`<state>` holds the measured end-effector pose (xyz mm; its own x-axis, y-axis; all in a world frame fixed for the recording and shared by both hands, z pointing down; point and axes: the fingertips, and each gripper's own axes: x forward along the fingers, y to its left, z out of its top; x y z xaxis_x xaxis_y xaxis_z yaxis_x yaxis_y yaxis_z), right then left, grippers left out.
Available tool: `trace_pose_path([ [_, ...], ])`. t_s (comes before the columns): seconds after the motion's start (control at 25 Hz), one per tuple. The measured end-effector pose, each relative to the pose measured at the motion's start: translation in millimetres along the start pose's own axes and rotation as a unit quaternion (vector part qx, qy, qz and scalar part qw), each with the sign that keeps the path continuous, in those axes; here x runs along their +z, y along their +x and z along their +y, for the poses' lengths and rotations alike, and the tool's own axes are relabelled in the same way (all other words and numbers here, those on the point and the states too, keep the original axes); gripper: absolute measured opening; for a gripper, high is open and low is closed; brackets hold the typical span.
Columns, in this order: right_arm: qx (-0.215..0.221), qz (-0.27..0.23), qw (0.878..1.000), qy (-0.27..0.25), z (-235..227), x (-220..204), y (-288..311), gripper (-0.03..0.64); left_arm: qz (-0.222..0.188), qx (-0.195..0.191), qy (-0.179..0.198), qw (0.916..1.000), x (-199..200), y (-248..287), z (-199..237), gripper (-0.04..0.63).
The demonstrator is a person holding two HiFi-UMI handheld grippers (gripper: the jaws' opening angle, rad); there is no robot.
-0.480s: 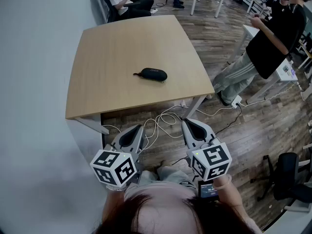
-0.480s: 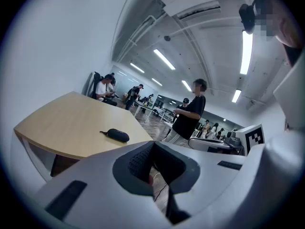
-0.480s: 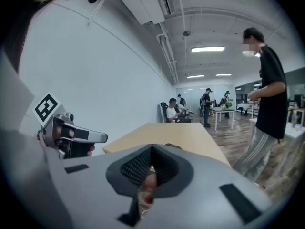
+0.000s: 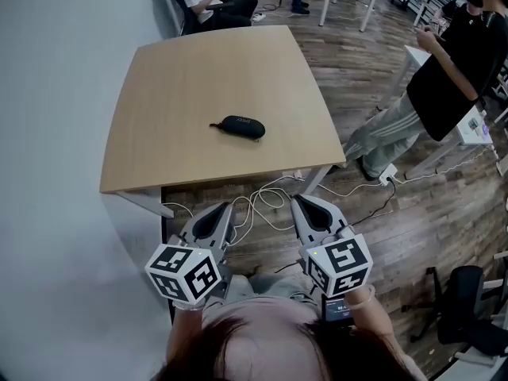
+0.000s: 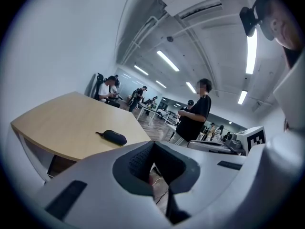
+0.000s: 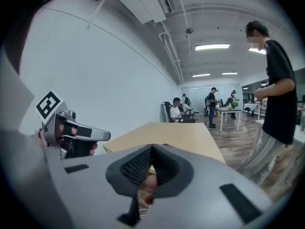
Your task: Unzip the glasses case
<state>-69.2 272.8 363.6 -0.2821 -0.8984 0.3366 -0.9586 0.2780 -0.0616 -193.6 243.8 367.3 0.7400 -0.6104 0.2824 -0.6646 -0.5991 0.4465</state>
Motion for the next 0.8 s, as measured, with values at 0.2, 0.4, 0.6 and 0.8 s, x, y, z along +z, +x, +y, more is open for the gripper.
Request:
trace_pose_path([
  [0.2,0.017,0.000,1.000,0.007,-14,0,6,0.015,-0.002,0.018,-0.014,0.9997,-1,10,-1,-0.008],
  [0.4,0.027,-0.004,0.999,0.020,-24,1,16,0.015,0.005,0.028,-0.010,0.9995,1,22,4,-0.008],
  [0.6,0.027,-0.006,0.999,0.025,-36,8,37,0.015,0.006,0.025,-0.010,0.9996,14,44,18,-0.008],
  [0.8,0.017,-0.008,0.999,0.032,-56,18,65,0.015,0.004,0.014,-0.005,0.9999,33,78,35,-0.008],
])
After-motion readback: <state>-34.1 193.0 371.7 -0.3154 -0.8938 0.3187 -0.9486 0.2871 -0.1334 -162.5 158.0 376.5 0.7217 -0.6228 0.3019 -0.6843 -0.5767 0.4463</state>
